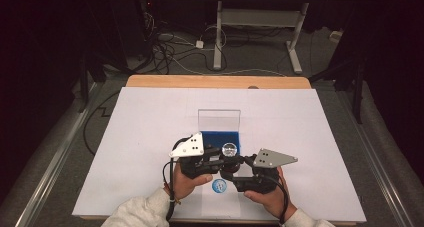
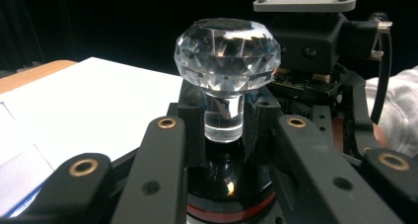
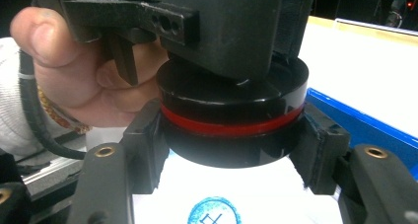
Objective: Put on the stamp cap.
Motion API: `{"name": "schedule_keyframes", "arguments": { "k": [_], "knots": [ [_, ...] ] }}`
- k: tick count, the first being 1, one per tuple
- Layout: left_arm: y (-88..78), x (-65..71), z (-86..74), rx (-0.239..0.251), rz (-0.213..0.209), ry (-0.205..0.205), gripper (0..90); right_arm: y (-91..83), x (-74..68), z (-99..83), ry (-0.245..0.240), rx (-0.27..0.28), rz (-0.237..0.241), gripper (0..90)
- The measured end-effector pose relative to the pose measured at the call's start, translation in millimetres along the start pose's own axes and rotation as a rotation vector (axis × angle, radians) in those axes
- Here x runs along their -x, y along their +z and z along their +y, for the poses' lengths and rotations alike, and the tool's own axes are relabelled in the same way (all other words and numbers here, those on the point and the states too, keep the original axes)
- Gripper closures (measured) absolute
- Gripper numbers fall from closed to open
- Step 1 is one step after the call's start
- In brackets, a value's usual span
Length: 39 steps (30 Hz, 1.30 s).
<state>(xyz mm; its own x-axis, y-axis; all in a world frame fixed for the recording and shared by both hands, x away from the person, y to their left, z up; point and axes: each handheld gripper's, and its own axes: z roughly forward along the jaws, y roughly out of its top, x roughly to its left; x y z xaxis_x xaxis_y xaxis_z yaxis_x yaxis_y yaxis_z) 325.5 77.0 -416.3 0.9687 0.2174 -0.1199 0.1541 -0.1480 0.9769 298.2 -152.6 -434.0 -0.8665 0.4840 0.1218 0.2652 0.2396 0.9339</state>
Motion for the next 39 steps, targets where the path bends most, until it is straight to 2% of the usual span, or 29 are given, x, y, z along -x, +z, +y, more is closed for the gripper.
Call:
{"name": "schedule_keyframes", "arguments": {
  "k": [4,5,6,10,12,13,16,17,22,26,27,31,33,36,37,39],
  "knots": [
    [-0.1,-0.6,-1.9,0.029,-0.005,-0.022,72.6,-0.2,-1.0,0.1,0.004,0.013,-0.009,38.5],
    [-0.3,-0.1,-2.5,0.035,-0.02,-0.037,72.6,-0.2,-1.0,0.2,0.006,0.015,-0.008,38.5],
    [-0.1,-0.4,-2.0,0.033,-0.001,-0.024,72.6,-0.4,-1.4,0.3,0.013,0.019,-0.006,38.5],
    [1.4,0.2,-1.3,0.022,0.005,-0.005,72.6,0.2,-0.4,-0.6,0.015,0.017,-0.013,38.5],
    [-0.2,-0.3,-1.2,0.028,-0.002,-0.012,72.6,-0.4,-0.4,-0.6,0.012,0.021,-0.004,38.5],
    [-0.7,0.0,-1.7,0.029,-0.023,-0.024,72.5,-0.7,-0.8,-0.2,0.004,0.02,-0.008,38.5],
    [-1.1,-0.3,-1.3,0.033,-0.01,-0.017,72.6,-1.4,-1.9,0.1,-0.004,0.023,-0.012,38.5],
    [-1.2,0.2,-2.1,0.037,-0.025,-0.033,72.6,-1.6,-2.1,0.2,-0.006,0.022,-0.015,38.5],
    [-2.8,0.1,-3.2,0.051,-0.027,-0.045,72.5,-2.8,-2.8,0.3,-0.006,0.037,-0.017,38.6],
    [-2.0,1.3,-3.0,0.051,-0.022,-0.035,72.5,-3.2,-3.0,0.5,-0.011,0.038,-0.024,38.6],
    [-2.0,0.9,-2.5,0.055,-0.009,-0.009,72.5,-3.3,-3.4,0.6,-0.012,0.037,-0.025,38.5],
    [-0.9,2.2,-3.9,0.058,-0.013,-0.014,72.5,-3.6,-4.2,0.6,-0.013,0.038,-0.028,38.5],
    [0.0,2.9,-3.1,0.043,-0.01,-0.001,72.6,-3.3,-3.8,-0.1,0.007,0.039,-0.018,38.5],
    [0.2,1.3,-4.4,0.042,-0.014,-0.008,72.5,-3.2,-3.9,0.4,-0.016,0.028,-0.029,38.5],
    [0.9,1.8,-4.9,0.029,-0.031,-0.021,72.5,-3.0,-4.6,0.4,-0.017,0.021,-0.035,38.5],
    [1.6,3.0,-4.9,0.023,-0.028,-0.012,72.5,-2.8,-5.1,0.9,-0.036,0.017,-0.031,38.5]
  ]
}}
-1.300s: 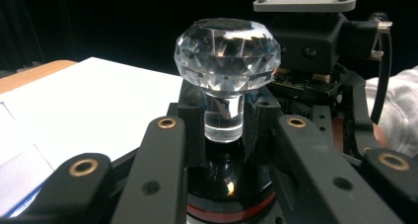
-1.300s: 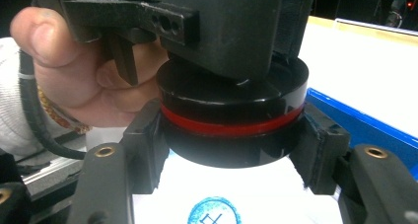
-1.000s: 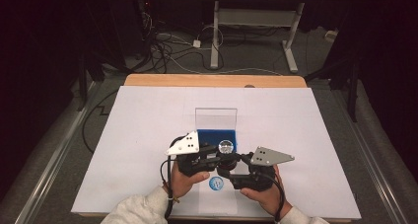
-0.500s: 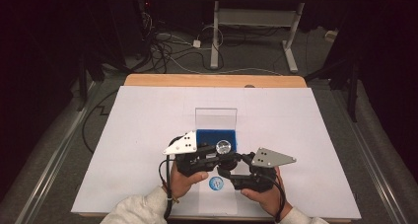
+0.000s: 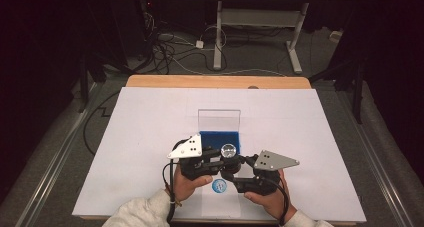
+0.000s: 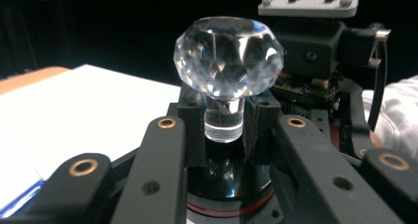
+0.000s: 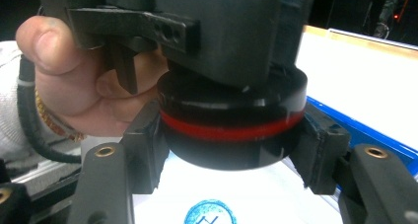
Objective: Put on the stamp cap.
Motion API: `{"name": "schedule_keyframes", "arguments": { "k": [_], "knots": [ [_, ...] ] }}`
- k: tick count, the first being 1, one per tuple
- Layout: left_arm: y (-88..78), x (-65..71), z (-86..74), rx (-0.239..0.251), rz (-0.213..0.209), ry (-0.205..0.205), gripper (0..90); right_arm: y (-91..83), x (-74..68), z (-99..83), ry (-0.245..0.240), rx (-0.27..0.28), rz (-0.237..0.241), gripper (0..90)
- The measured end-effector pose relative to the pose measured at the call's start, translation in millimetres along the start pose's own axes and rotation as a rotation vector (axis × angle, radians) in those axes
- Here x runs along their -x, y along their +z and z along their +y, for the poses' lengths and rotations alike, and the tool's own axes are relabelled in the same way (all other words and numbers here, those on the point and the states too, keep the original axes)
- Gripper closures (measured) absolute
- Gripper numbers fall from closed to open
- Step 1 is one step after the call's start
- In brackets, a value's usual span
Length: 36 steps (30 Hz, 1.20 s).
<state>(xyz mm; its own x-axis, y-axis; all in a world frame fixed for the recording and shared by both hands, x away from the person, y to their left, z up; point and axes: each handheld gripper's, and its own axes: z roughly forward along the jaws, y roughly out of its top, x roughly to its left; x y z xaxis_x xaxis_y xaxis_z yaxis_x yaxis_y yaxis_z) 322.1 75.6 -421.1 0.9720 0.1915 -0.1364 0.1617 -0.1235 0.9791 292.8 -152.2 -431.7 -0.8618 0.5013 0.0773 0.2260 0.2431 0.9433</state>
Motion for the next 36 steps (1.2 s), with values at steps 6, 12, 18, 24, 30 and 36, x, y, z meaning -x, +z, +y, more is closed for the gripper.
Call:
{"name": "schedule_keyframes", "arguments": {
  "k": [6,12,18,24,30,36],
  "knots": [
    [1.3,-0.6,1.0,-0.033,0.004,0.011,72.5,0.0,-0.3,0.1,-0.046,-0.033,-0.017,38.5],
    [2.2,0.5,1.6,-0.069,0.035,0.035,72.5,2.4,0.7,-1.5,-0.058,-0.052,-0.021,38.3],
    [3.7,2.7,3.2,-0.098,0.057,0.059,72.5,4.1,3.5,-3.4,-0.059,-0.072,-0.013,37.9],
    [-1.5,1.0,7.1,-0.076,0.073,0.057,72.5,6.7,3.2,-5.4,-0.06,-0.094,-0.031,33.2],
    [-11.2,-3.3,12.9,-0.06,0.102,0.065,72.5,6.3,4.1,-5.7,-0.1,-0.124,-0.061,30.2],
    [-24.5,-9.8,16.3,-0.076,0.166,0.092,72.5,-3.3,7.4,-5.2,-0.152,-0.134,-0.121,29.8]
  ]
}}
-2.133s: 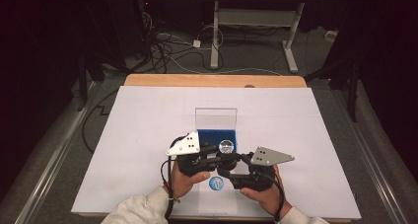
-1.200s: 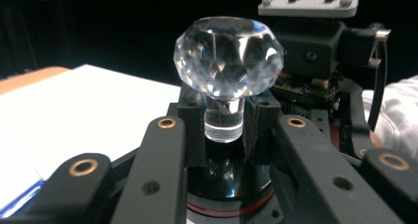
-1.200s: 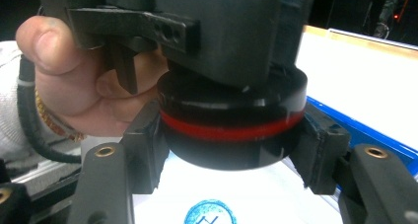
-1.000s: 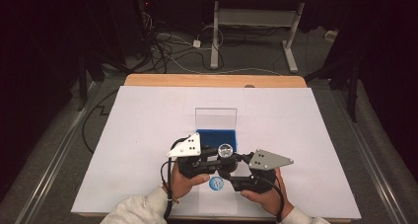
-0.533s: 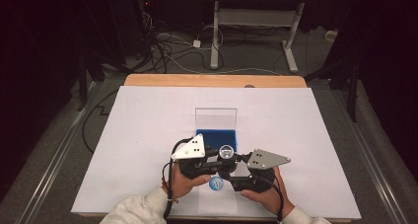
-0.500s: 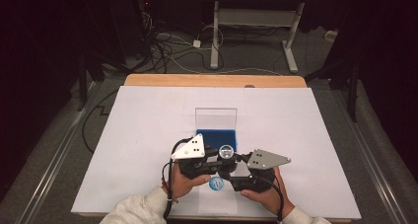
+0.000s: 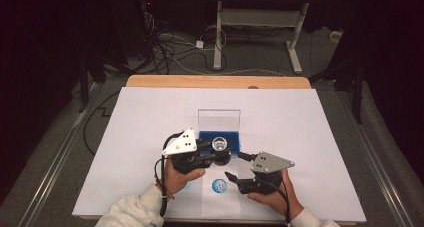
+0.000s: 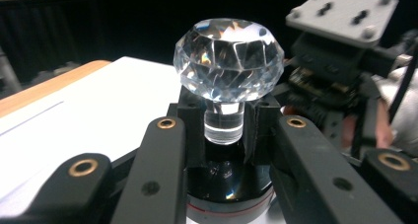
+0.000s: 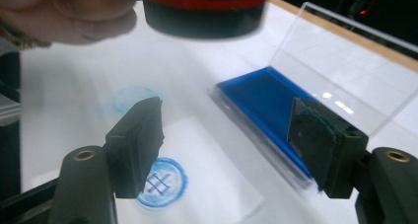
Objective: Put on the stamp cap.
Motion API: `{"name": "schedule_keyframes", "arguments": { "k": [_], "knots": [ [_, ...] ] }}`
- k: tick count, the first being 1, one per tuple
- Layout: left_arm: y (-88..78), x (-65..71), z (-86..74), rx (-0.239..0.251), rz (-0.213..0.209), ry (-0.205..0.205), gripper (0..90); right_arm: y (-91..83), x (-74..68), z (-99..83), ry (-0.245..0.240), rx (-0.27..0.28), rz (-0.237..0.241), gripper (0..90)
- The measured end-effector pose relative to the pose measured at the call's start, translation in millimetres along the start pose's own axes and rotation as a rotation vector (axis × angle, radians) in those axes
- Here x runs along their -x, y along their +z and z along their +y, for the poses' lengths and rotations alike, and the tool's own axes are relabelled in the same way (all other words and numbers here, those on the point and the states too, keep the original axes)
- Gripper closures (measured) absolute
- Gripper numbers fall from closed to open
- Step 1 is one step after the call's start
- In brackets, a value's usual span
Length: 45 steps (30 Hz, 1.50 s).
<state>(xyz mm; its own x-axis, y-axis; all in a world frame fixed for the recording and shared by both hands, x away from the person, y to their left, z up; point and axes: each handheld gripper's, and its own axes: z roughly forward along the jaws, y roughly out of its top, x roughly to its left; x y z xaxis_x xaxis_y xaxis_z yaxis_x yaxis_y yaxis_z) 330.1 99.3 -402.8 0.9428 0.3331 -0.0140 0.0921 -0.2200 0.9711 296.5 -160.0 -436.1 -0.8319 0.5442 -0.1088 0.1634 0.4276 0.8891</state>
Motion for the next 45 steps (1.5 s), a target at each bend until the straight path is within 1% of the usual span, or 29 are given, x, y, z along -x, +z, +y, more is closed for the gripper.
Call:
{"name": "schedule_keyframes", "arguments": {
  "k": [2,4,5,8,10,12,13,14,17,19,23,24,26,31,33,35,37,39,45],
  "knots": [
    [-3.9,-4.3,-1.3,0.006,0.009,-0.016,72.5,-3.9,3.4,-1.3,-0.009,-0.004,-0.019,29.5],
    [-7.2,-7.3,-1.6,-0.004,0.028,-0.008,72.5,-7.6,7.3,-2.9,-0.015,-0.01,-0.045,29.3],
    [-9.1,-9.2,-1.7,-0.007,0.03,-0.007,72.5,-9.7,9.2,-3.9,-0.018,-0.011,-0.059,29.1],
    [-13.7,-13.5,-1.9,-0.013,0.053,-0.005,72.5,-16.7,15.3,-6.5,-0.006,-0.012,-0.084,29.0],
    [-17.1,-17.0,-2.7,-0.012,0.065,-0.015,72.5,-21.5,19.0,-8.2,-0.007,-0.014,-0.107,28.5],
    [-20.1,-19.3,-3.6,-0.017,0.08,-0.011,72.5,-26.9,21.9,-10.0,-0.026,-0.016,-0.142,28.0],
    [-21.4,-20.3,-4.2,-0.02,0.09,-0.01,72.4,-30.1,23.0,-11.2,-0.026,-0.015,-0.154,28.0],
    [-22.7,-21.2,-4.9,-0.027,0.098,-0.007,72.4,-33.2,24.3,-12.5,-0.021,-0.013,-0.162,27.9],
    [-27.1,-23.9,-6.9,-0.031,0.115,-0.014,72.4,-42.3,29.4,-17.3,-0.018,-0.015,-0.197,27.7],
    [-30.2,-26.0,-7.4,-0.037,0.127,-0.014,72.4,-47.8,33.5,-20.9,-0.004,-0.017,-0.209,27.6],
    [-37.2,-30.5,-8.1,-0.05,0.158,-0.004,72.5,-57.8,39.0,-27.5,0.006,-0.026,-0.241,27.6],
    [-38.6,-31.7,-8.9,-0.048,0.161,-0.008,72.4,-60.2,40.2,-29.0,0.007,-0.025,-0.248,27.6],
    [-41.0,-33.2,-10.3,-0.058,0.179,-0.004,72.4,-64.8,42.5,-31.5,0.014,-0.027,-0.256,27.7],
    [-44.8,-38.7,-14.3,-0.063,0.192,-0.016,72.4,-71.9,46.6,-37.3,0.031,-0.033,-0.276,27.8],
    [-44.6,-40.3,-16.5,-0.079,0.207,-0.008,72.4,-73.0,47.8,-38.6,0.029,-0.035,-0.278,27.8],
    [-44.9,-42.8,-19.5,-0.085,0.201,-0.017,72.4,-73.7,48.8,-39.0,0.033,-0.033,-0.278,27.9],
    [-45.3,-45.1,-21.9,-0.094,0.213,-0.022,72.4,-73.9,49.3,-39.2,0.034,-0.032,-0.28,28.0],
    [-46.2,-47.9,-23.9,-0.094,0.212,-0.033,72.4,-73.5,49.2,-39.3,0.034,-0.033,-0.278,28.0],
    [-45.5,-51.9,-28.1,-0.118,0.221,-0.036,72.4,-72.6,48.7,-39.2,0.029,-0.038,-0.274,28.0]
  ]
}}
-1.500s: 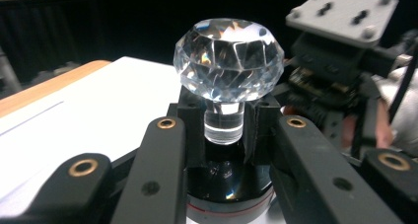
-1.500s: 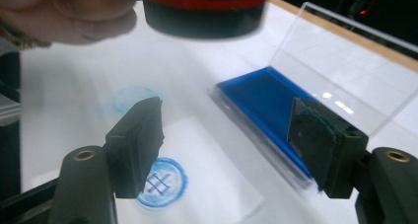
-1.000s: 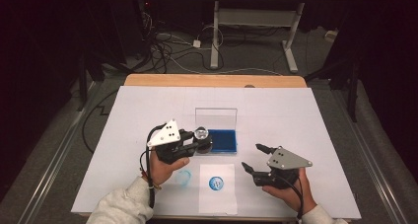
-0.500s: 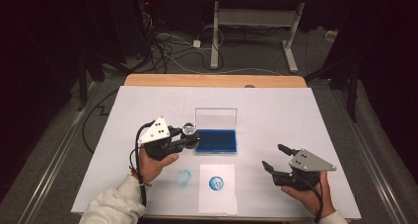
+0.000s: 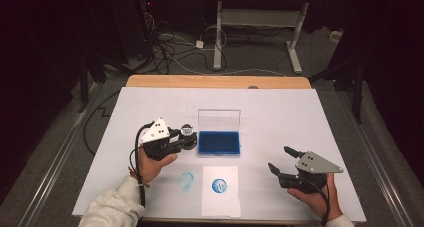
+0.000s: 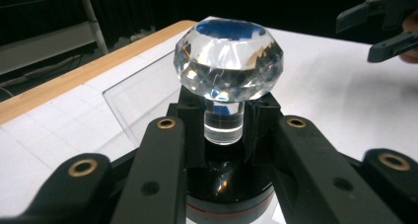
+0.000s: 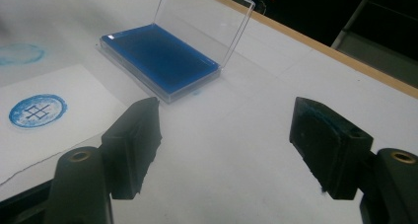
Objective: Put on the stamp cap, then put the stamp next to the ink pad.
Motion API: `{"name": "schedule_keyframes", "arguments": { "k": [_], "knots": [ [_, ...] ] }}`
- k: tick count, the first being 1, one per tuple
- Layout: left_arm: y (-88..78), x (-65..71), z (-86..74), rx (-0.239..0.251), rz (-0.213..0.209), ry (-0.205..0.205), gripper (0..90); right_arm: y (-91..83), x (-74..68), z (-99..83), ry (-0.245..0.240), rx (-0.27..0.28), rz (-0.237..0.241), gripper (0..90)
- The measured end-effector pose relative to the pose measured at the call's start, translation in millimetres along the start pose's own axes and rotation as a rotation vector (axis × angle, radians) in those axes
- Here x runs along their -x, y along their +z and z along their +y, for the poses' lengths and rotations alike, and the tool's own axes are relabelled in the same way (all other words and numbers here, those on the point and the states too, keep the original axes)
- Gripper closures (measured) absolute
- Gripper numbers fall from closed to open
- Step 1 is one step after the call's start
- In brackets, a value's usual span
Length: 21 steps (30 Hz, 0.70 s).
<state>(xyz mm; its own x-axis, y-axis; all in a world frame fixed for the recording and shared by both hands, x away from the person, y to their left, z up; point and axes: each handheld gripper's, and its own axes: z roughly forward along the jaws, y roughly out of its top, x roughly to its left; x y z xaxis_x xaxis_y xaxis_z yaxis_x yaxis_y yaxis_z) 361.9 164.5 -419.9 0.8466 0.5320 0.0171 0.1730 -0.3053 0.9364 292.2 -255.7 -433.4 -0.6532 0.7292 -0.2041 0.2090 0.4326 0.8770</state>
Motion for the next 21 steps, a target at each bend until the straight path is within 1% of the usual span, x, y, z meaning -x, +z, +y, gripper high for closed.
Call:
{"name": "schedule_keyframes", "arguments": {
  "k": [1,6,12,14,16,17,21],
  "knots": [
    [0.7,-0.7,-0.4,-0.006,0.005,0.0,72.4,0.1,0.0,0.0,0.001,-0.001,0.002,28.1],
    [5.6,-6.5,-2.8,-0.025,-0.003,-0.004,72.3,0.9,-1.1,-1.6,-0.005,-0.01,0.011,28.2],
    [8.6,-11.2,-7.5,-0.055,0.006,-0.005,72.3,2.3,-1.6,-2.0,-0.006,-0.014,0.016,28.2],
    [9.8,-13.8,-9.2,-0.059,0.007,-0.014,72.3,2.3,-1.8,-1.9,-0.008,-0.013,0.018,28.2],
    [12.5,-15.8,-10.0,-0.082,0.024,-0.008,72.3,2.3,-1.9,-2.2,-0.012,-0.013,0.021,28.2],
    [14.1,-17.2,-10.7,-0.089,0.019,-0.008,72.3,2.2,-2.3,-2.6,-0.011,-0.013,0.022,28.2],
    [22.9,-20.8,-13.2,-0.118,0.019,-0.01,72.3,2.1,-2.3,-4.1,-0.014,-0.022,0.021,28.4]
  ]
}}
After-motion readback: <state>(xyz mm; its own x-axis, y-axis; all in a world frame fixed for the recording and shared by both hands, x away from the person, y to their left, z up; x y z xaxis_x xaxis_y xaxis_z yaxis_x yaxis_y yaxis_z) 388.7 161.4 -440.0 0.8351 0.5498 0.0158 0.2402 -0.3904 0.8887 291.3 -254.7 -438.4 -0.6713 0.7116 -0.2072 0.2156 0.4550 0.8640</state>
